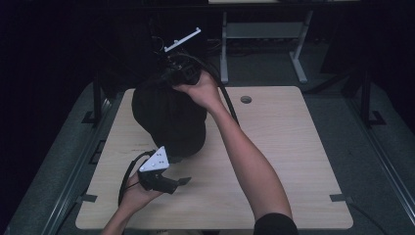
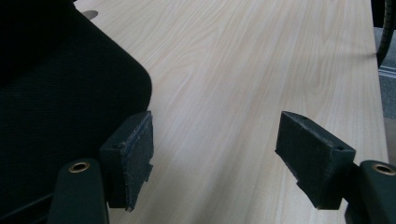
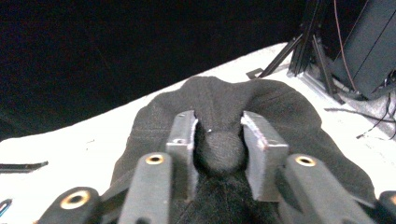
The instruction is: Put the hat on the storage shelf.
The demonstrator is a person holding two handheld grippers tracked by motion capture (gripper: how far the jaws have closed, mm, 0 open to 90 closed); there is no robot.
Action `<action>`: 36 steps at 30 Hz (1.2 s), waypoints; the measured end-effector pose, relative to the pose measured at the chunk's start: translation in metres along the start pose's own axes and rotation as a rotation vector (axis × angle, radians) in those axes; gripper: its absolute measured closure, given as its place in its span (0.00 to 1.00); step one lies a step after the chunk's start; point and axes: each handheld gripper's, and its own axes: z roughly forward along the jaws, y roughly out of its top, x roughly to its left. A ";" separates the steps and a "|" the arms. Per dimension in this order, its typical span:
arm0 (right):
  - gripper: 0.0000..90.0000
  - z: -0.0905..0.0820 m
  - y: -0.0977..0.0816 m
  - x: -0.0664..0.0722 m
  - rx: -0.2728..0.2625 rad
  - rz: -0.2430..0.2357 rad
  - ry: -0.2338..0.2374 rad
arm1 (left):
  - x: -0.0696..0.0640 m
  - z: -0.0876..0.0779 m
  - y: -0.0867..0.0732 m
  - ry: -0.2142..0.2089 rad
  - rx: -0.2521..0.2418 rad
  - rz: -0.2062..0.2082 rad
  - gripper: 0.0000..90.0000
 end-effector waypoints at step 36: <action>0.48 -0.037 -0.025 0.004 -0.091 0.004 0.013 | -0.005 -0.001 0.002 -0.022 -0.035 -0.004 0.30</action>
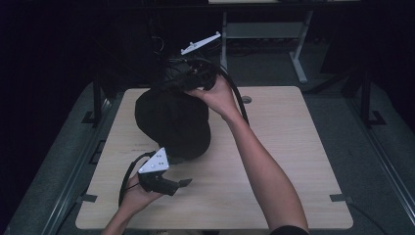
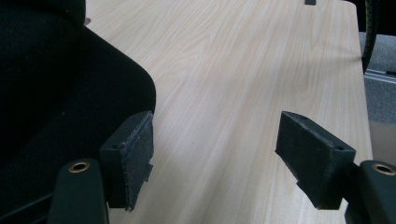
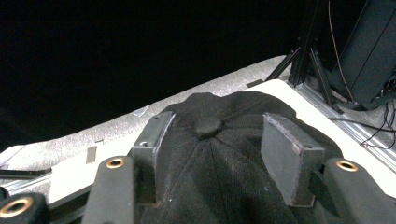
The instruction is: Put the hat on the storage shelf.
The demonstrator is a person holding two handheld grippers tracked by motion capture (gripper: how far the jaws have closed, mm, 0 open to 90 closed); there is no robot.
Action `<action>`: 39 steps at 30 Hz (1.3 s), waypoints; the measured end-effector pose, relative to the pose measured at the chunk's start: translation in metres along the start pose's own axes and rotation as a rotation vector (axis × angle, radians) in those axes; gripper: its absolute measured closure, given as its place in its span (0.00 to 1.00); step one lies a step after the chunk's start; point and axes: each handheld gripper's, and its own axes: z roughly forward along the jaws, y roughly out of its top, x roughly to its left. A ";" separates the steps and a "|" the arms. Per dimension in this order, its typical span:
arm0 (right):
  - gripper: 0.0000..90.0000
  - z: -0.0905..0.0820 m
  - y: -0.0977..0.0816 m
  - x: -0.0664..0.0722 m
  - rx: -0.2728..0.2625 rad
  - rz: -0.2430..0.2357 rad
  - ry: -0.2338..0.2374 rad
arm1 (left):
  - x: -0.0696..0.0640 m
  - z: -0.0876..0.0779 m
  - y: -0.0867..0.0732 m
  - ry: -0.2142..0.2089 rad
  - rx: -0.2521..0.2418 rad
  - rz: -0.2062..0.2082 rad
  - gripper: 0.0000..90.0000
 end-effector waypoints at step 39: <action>0.34 -0.063 -0.046 -0.010 -0.001 0.050 -0.031 | -0.005 0.003 0.002 -0.033 -0.001 0.002 0.30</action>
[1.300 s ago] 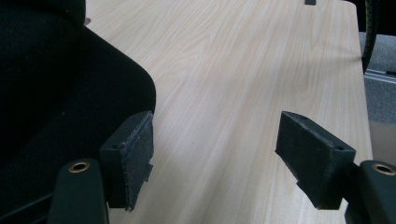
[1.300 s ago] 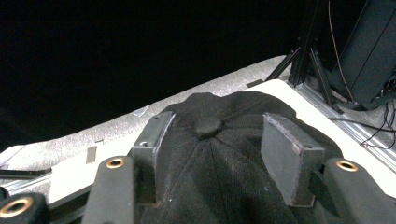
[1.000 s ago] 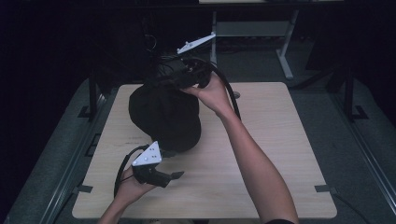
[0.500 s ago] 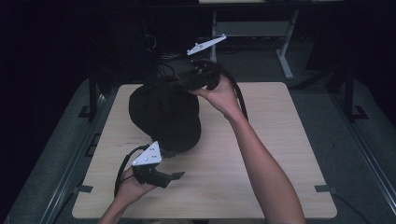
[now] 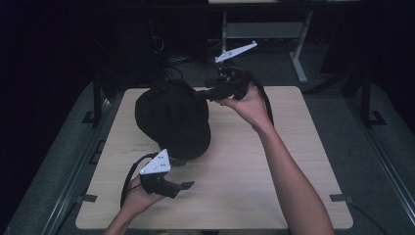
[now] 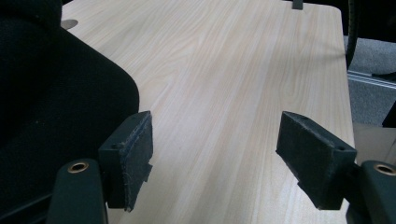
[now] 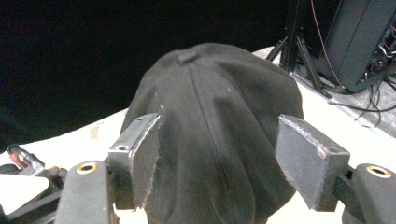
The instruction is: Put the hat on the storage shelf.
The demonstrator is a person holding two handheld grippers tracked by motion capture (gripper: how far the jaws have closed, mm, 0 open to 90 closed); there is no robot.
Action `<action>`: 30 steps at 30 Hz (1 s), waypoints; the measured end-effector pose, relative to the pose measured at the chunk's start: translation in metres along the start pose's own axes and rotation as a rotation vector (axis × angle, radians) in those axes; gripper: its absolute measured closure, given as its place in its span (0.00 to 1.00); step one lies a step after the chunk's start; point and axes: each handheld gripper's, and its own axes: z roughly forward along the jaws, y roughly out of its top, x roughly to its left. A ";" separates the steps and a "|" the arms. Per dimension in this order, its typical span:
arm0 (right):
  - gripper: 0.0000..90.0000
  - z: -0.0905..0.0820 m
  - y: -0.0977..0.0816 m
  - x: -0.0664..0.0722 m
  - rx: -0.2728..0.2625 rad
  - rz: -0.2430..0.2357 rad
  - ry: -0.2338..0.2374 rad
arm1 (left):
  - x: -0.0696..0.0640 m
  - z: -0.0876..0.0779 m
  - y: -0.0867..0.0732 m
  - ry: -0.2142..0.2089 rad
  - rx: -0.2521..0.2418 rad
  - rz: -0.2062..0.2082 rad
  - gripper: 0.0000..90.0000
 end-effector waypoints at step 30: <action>0.30 -0.078 -0.105 -0.017 0.002 0.112 -0.100 | -0.002 0.002 0.000 -0.003 0.004 -0.007 0.29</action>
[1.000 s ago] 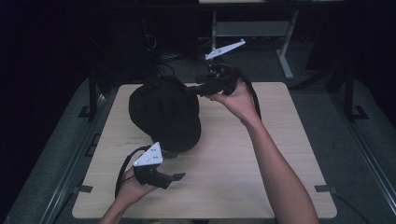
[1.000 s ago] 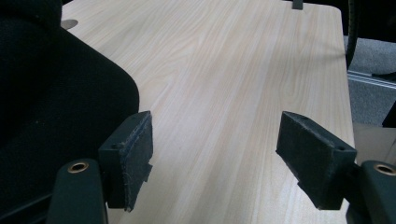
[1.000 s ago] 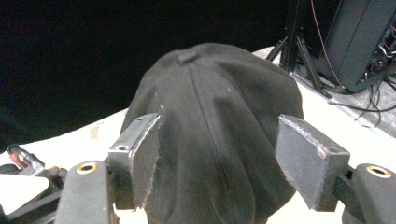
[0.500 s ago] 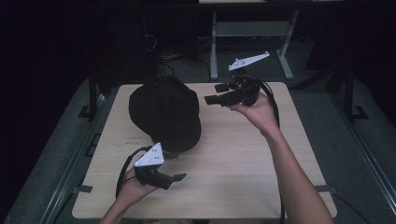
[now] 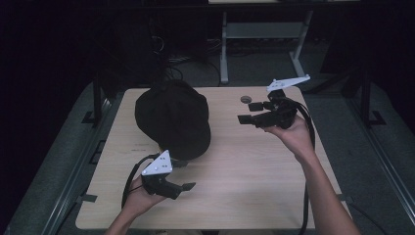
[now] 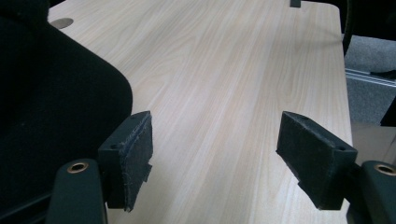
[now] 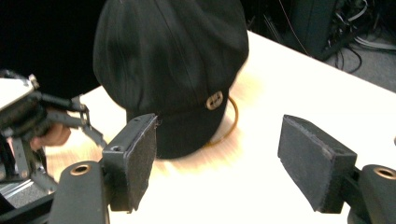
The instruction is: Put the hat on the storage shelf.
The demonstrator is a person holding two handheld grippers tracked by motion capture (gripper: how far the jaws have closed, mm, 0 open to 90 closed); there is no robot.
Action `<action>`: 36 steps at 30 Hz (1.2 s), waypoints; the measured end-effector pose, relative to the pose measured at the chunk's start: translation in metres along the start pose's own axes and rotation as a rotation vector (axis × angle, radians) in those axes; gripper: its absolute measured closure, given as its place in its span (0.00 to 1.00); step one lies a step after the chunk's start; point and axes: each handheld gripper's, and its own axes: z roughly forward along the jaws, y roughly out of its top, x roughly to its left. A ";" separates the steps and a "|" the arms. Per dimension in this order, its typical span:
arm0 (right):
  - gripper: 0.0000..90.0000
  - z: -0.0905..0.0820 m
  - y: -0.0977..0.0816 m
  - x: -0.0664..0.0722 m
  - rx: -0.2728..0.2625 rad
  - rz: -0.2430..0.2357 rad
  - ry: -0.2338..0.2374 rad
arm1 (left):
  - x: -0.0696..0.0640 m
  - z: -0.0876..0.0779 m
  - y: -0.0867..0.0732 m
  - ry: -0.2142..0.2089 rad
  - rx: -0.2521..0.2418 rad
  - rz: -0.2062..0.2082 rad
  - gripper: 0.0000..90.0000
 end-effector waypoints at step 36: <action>0.26 -0.047 -0.163 0.008 0.035 0.105 -0.106 | 0.000 -0.001 0.002 -0.003 -0.012 -0.002 0.29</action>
